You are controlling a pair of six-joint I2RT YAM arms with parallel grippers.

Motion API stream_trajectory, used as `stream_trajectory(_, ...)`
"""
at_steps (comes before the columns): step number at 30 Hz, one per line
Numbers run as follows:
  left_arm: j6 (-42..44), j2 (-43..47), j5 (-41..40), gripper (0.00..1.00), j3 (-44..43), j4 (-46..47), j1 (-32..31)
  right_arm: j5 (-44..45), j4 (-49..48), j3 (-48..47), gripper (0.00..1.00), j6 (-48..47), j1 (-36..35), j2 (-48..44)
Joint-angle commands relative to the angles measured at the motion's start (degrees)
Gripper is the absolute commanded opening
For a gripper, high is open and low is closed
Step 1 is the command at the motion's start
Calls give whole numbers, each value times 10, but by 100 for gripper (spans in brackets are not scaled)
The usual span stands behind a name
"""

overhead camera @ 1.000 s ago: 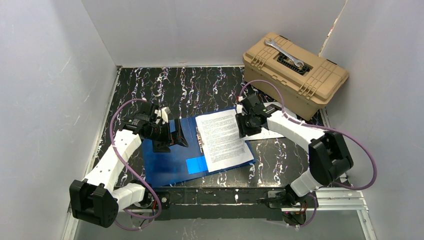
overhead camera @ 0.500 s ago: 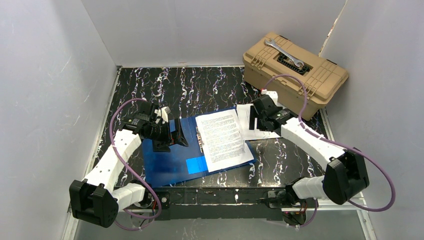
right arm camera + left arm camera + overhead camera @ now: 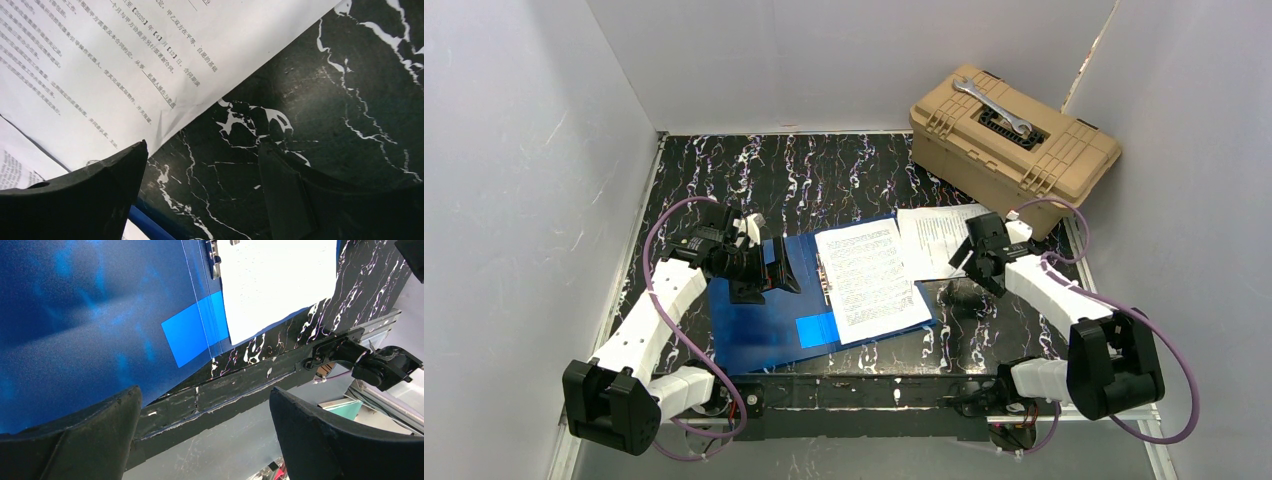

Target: Put the files into the folder

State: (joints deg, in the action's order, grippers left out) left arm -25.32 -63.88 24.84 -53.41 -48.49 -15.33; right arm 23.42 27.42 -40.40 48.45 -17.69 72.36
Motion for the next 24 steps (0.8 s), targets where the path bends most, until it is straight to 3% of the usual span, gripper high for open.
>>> stream_trajectory(1,9,9,11,98,-13,-16,2,-3,-61,22,89,91,7,-10)
stream_trajectory(24,14,5,0,98,-16,-24,2,52,-156,74,75,209,37,63)
